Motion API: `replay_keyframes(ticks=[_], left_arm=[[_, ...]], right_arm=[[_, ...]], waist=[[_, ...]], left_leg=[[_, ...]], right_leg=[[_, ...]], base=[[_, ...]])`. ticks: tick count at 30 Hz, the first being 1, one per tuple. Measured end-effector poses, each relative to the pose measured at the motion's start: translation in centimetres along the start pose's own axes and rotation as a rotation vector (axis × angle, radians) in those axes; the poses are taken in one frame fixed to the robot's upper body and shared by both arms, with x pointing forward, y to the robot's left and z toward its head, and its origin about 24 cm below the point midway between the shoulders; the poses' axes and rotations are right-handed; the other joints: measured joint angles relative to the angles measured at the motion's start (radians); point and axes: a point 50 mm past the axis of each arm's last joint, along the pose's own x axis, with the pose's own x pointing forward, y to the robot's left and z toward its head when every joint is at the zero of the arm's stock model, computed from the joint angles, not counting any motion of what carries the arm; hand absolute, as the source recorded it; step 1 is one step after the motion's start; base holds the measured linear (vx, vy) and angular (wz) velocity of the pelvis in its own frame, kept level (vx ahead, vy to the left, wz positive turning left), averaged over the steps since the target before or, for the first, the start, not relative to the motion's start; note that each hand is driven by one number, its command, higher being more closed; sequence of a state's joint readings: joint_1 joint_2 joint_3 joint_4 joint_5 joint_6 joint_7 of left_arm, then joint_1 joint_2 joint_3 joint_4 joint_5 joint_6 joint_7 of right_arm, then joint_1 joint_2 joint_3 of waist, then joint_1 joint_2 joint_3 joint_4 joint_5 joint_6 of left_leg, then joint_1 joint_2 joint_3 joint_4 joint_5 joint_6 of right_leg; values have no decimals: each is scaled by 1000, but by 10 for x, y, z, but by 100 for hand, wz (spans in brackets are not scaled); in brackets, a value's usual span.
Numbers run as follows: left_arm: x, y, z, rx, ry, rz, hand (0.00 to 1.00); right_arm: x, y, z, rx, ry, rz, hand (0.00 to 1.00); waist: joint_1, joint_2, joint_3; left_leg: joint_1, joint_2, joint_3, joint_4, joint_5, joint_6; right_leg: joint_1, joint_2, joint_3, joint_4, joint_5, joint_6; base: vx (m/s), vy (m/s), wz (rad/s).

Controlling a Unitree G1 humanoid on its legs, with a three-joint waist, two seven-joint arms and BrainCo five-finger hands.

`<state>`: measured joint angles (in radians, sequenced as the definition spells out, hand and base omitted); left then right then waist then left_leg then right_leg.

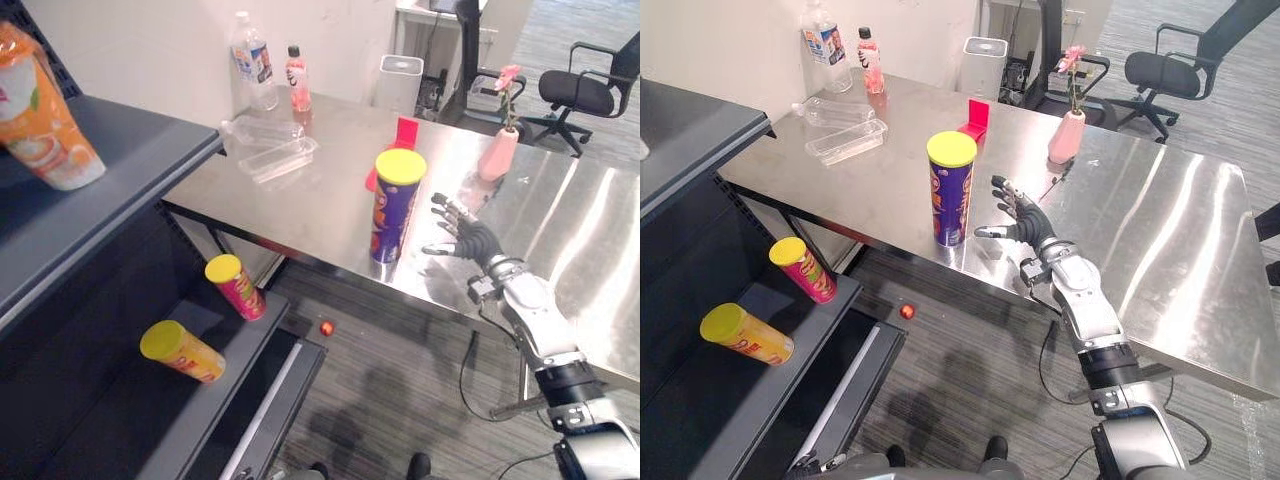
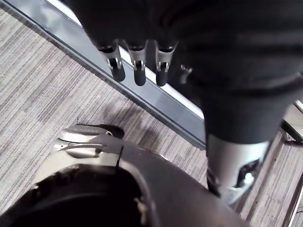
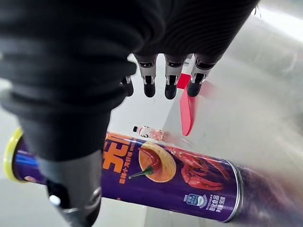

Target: Put the gum and the chips on the shelf.

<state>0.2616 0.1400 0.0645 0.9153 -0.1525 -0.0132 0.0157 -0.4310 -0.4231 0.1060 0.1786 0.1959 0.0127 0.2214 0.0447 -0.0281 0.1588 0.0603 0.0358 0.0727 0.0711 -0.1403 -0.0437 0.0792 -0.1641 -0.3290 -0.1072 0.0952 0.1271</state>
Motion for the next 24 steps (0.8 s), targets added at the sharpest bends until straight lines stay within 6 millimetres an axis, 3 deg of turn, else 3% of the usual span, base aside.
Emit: replay_keyframes(ticks=[23, 24], left_arm=[[0, 0, 3, -1, -14, -2, 0], [0, -1, 3, -2, -14, -2, 0]], right_arm=[[20, 3, 11, -53, -11, 20, 0], [20, 2, 10, -53, -10, 11, 100]], waist=[[36, 5, 12], [38, 5, 12]], left_leg=[[-5, -13, -45, -16, 29, 3], [-5, -14, -47, -16, 30, 4]], right_leg=[[15, -10, -46, 0, 0, 0], [15, -11, -47, 0, 0, 0]], base=[[-24, -1, 6], [0, 0, 0]])
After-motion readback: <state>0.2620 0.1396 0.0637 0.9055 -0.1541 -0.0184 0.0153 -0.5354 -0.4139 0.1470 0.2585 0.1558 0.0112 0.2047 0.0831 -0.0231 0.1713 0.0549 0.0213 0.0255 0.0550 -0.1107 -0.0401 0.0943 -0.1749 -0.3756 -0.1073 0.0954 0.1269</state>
